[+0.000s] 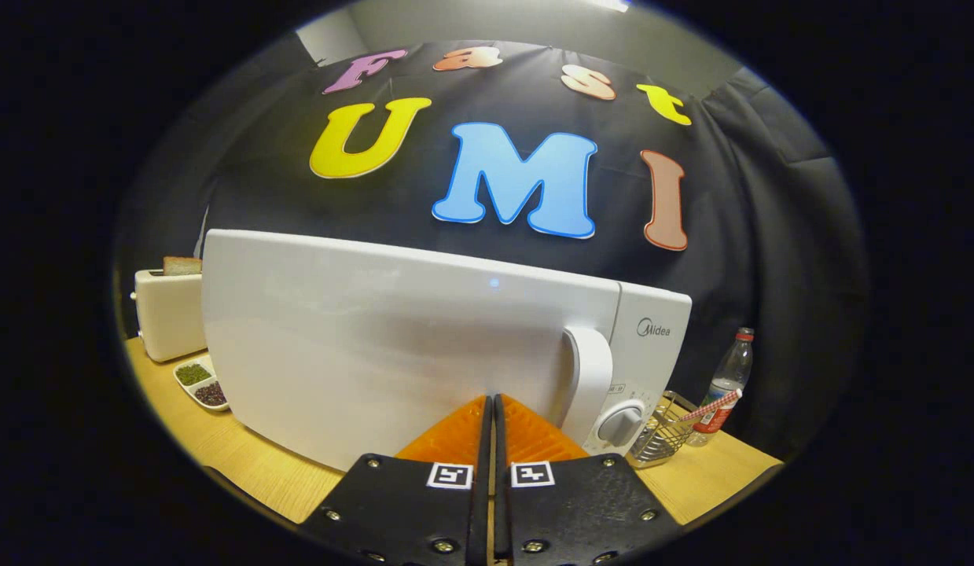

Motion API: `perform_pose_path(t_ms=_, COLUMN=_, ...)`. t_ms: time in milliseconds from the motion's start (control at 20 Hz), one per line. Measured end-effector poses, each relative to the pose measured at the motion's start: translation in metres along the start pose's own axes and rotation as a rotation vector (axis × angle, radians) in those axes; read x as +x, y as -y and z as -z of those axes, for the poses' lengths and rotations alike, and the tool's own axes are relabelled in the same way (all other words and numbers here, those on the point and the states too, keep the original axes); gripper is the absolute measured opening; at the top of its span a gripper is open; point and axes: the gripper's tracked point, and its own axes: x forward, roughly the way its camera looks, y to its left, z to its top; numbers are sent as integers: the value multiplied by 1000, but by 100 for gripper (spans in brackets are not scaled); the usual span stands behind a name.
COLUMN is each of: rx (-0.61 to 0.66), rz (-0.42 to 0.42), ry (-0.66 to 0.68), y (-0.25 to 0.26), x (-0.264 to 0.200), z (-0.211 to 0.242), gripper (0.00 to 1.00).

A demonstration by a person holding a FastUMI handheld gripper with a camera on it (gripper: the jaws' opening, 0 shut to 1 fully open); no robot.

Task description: Open the microwave, put the food inside, and close the microwave door.

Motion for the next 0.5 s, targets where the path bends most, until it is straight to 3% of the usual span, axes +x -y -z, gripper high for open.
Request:
perform_pose_path(t_ms=100, rx=-37, rz=3, ry=-1, y=-2, x=-4, z=-1, gripper=1)
perform_pose_path(t_ms=250, rx=34, rz=-85, ry=-43, y=-17, x=-25, z=-2, gripper=1)
perform_pose_path(t_ms=500, rx=0, rz=-102, ry=40, y=-12, x=-83, z=-37, gripper=1)
